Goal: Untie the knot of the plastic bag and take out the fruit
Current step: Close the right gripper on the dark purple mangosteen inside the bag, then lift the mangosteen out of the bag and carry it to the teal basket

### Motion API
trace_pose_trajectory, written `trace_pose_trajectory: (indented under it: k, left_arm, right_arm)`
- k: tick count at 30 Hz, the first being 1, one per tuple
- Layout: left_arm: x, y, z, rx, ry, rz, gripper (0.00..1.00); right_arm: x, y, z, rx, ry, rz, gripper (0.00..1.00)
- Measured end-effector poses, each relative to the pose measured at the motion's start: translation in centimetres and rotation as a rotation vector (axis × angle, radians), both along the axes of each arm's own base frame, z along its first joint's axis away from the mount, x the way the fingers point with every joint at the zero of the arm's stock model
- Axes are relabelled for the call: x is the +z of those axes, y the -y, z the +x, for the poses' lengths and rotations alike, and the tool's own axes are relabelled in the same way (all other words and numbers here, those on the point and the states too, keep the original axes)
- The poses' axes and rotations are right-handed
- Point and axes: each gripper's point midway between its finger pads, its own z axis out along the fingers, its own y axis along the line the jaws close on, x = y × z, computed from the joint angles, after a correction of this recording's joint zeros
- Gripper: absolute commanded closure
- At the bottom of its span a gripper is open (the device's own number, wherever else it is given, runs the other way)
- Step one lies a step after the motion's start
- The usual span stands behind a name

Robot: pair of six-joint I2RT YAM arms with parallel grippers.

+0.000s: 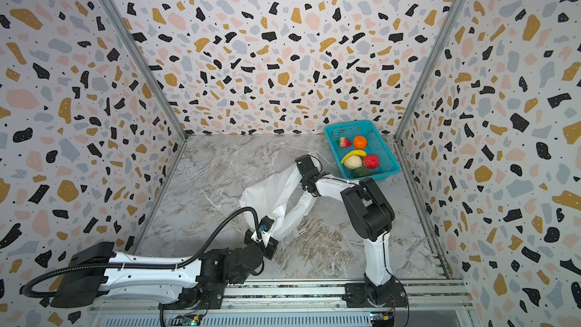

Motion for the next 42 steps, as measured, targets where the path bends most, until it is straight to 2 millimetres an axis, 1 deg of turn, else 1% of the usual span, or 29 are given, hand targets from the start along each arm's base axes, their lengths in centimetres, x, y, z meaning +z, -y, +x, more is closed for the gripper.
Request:
trace_pose_trajectory:
  k: [2,5,8,12,13,16,19,22,24,26,29,30,35,38,42]
  left_arm:
    - [0.1,0.0,0.0,-0.001,0.001,-0.005,1.0]
    - [0.2,0.0,0.0,-0.001,0.001,-0.007,1.0]
    - [0.2,0.0,0.0,-0.001,0.001,-0.007,1.0]
    - [0.2,0.0,0.0,0.0,0.001,-0.006,1.0]
    - [0.2,0.0,0.0,0.0,0.001,-0.006,1.0]
    - [0.2,-0.1,0.0,0.002,0.002,-0.006,1.0]
    - [0.3,-0.2,0.1,0.01,0.006,-0.005,1.0]
    - [0.2,-0.3,0.2,0.022,0.011,0.0,1.0]
    - [0.1,-0.4,0.3,0.026,0.01,0.004,1.0]
    - [-0.1,-0.4,0.3,0.029,0.008,0.009,1.0]
    - [-0.4,-0.4,0.3,0.037,0.004,0.01,1.0]
    - [-0.4,-0.4,0.3,0.04,0.003,0.01,1.0]
    - [-0.6,-0.7,0.5,0.06,0.001,0.011,1.0]
    - [-0.7,-0.8,0.6,0.073,0.005,0.016,1.0]
    - [-1.5,-1.1,0.8,0.096,0.01,0.051,1.0]
  right_arm:
    - [-0.8,0.2,-0.1,-0.002,-0.014,-0.017,0.15]
    - [-1.6,0.5,-0.2,-0.006,-0.022,-0.041,0.24]
    - [-1.7,0.6,0.1,-0.012,-0.018,-0.056,0.35]
    - [-1.8,0.8,0.3,-0.015,-0.01,-0.071,0.48]
    - [-1.8,0.8,0.3,-0.014,-0.009,-0.073,0.5]
    - [-1.7,0.8,0.2,-0.002,-0.004,-0.076,0.51]
    - [-1.7,1.1,-0.7,0.021,-0.008,-0.084,0.52]
    - [-1.4,1.6,-2.8,0.06,-0.017,-0.092,0.52]
    - [-1.0,2.2,-4.6,0.083,-0.019,-0.097,0.52]
    - [-0.5,2.5,-6.8,0.118,-0.018,-0.097,0.52]
    - [0.2,2.5,-10.0,0.181,-0.016,-0.089,0.52]
    - [0.4,2.5,-10.7,0.197,-0.015,-0.088,0.52]
    - [0.4,2.7,-15.3,0.287,-0.026,-0.093,0.52]
    - [1.0,2.5,-17.1,0.337,-0.015,-0.103,0.52]
    - [3.6,1.9,-18.4,0.39,0.049,-0.09,0.52]
